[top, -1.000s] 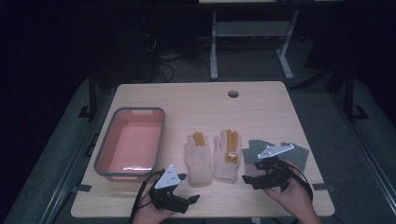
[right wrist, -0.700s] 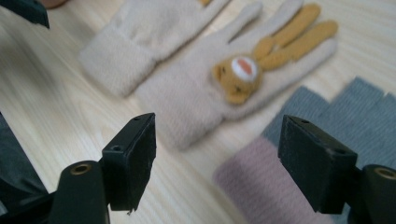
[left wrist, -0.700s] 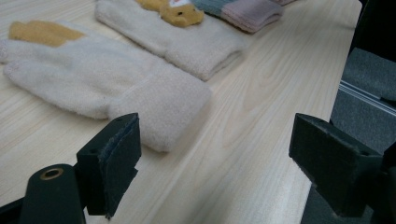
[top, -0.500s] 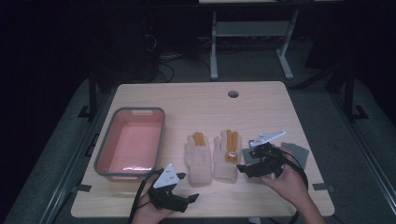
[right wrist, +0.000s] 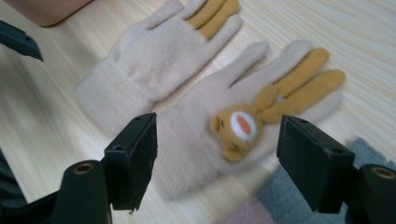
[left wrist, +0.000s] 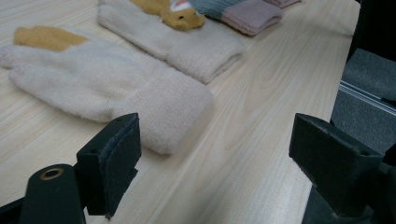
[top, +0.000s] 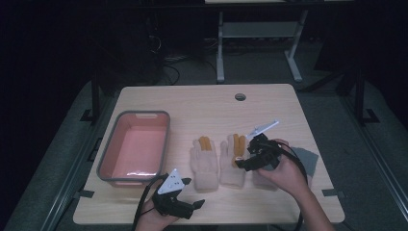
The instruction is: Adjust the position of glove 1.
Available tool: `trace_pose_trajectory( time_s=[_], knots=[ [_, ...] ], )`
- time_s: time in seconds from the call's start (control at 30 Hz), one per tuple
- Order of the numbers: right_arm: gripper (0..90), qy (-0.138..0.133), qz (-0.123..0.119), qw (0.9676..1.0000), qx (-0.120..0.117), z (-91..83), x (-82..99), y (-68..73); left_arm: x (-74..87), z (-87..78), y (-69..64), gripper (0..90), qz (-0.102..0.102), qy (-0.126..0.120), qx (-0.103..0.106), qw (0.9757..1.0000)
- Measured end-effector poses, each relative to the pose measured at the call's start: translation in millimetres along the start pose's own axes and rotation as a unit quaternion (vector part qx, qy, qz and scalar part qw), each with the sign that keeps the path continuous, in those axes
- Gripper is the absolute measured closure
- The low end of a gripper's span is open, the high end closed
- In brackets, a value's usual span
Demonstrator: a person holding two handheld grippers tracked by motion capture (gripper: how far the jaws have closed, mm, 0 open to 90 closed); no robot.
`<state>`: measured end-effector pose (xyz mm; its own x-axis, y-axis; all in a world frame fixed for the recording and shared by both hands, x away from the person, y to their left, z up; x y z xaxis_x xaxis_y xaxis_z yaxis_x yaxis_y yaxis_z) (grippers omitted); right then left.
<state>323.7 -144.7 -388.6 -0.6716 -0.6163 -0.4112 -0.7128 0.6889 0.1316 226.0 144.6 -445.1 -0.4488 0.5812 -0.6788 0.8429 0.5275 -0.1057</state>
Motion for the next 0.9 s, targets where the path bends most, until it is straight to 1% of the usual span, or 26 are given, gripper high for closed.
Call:
trace_pose_trajectory(
  time_s=[0.1, 0.17, 0.2, 0.23, 0.27, 0.33, 0.37, 0.4, 0.43, 0.47, 0.57, 0.6, 0.63, 0.67, 0.7, 0.8, 0.9],
  knots=[
    [28.7, 0.007, 0.0, 1.0, -0.001, 3.6, -5.1, -1.7, 0.1, -0.2, 0.7, 16.9, -0.002, 0.0, 0.001, 1.0],
    [30.6, 0.018, -0.008, 0.9998, 0.002, 7.6, -10.9, -2.4, 0.6, 0.2, 0.7, 16.8, -0.004, 0.0, 0.001, 1.0],
    [31.5, 0.028, -0.014, 0.9995, 0.007, 11.9, -15.1, -1.9, 0.6, -0.2, 0.9, 16.8, -0.001, 0.001, 0.0, 1.0],
    [31.5, 0.028, -0.014, 0.9995, 0.007, 11.9, -15.1, -1.9, 0.6, -0.2, 0.9, 16.8, -0.001, 0.001, 0.0, 1.0],
    [31.7, 0.042, -0.021, 0.9988, 0.017, 18.4, -19.4, -1.7, 0.3, -0.4, 0.6, 16.8, -0.001, 0.0, 0.0, 1.0],
    [31.7, 0.047, -0.021, 0.9985, 0.018, 20.5, -20.7, -1.3, 0.4, -0.5, 0.9, 16.8, 0.0, 0.001, 0.0, 1.0],
    [31.9, 0.054, -0.02, 0.9982, 0.017, 25.4, -23.2, -1.3, 0.3, -0.1, 0.7, 16.8, -0.002, 0.0, 0.001, 1.0],
    [32.4, 0.062, -0.023, 0.9976, 0.02, 31.0, -25.7, -2.8, 0.1, 0.2, 0.9, 16.8, -0.001, 0.0, 0.001, 1.0],
    [32.4, 0.062, -0.023, 0.9976, 0.02, 31.0, -25.7, -2.8, 0.1, 0.2, 0.9, 16.8, -0.001, 0.0, 0.001, 1.0],
    [32.9, 0.065, -0.022, 0.9974, 0.018, 33.5, -27.0, -3.5, 0.0, 0.2, 1.0, 16.8, -0.001, 0.0, 0.001, 1.0],
    [35.6, 0.078, -0.019, 0.9965, 0.021, 40.7, -29.5, -5.9, -0.2, 0.4, 1.1, 16.8, 0.0, 0.001, 0.001, 1.0],
    [39.0, 0.086, -0.017, 0.9958, 0.024, 45.0, -30.2, -8.1, -0.1, 1.0, 0.8, 16.9, -0.004, -0.001, 0.004, 1.0],
    [39.0, 0.086, -0.017, 0.9958, 0.024, 45.0, -30.2, -8.1, -0.1, 1.0, 0.8, 16.8, -0.004, -0.001, 0.004, 1.0],
    [41.9, 0.096, -0.012, 0.9948, 0.033, 49.1, -29.9, -10.3, 0.3, 1.0, 0.9, 16.8, -0.005, 0.0, 0.005, 1.0],
    [41.9, 0.096, -0.012, 0.9948, 0.033, 49.1, -29.9, -10.3, 0.3, 1.0, 0.9, 16.8, -0.005, 0.0, 0.005, 1.0],
    [45.9, 0.108, -0.006, 0.9937, 0.032, 55.7, -28.3, -12.9, 0.6, 0.4, 0.7, 16.8, -0.004, -0.001, 0.004, 1.0],
    [50.4, 0.121, -0.003, 0.9909, 0.058, 62.7, -27.7, -12.9, 0.1, 0.9, 0.5, 16.8, -0.002, -0.001, 0.005, 1.0]
  ],
)
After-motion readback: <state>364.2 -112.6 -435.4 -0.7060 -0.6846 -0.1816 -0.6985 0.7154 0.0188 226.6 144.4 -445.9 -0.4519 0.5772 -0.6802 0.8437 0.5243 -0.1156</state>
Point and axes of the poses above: each handheld gripper's, and its own axes: z roughly forward along the jaws, x roughly out of its underside, y roughly to its left, the point moved 1 cm from there along z, roughly forward along the jaws, and after that the axes turned 11 degrees about y, right-handed, at the moved point
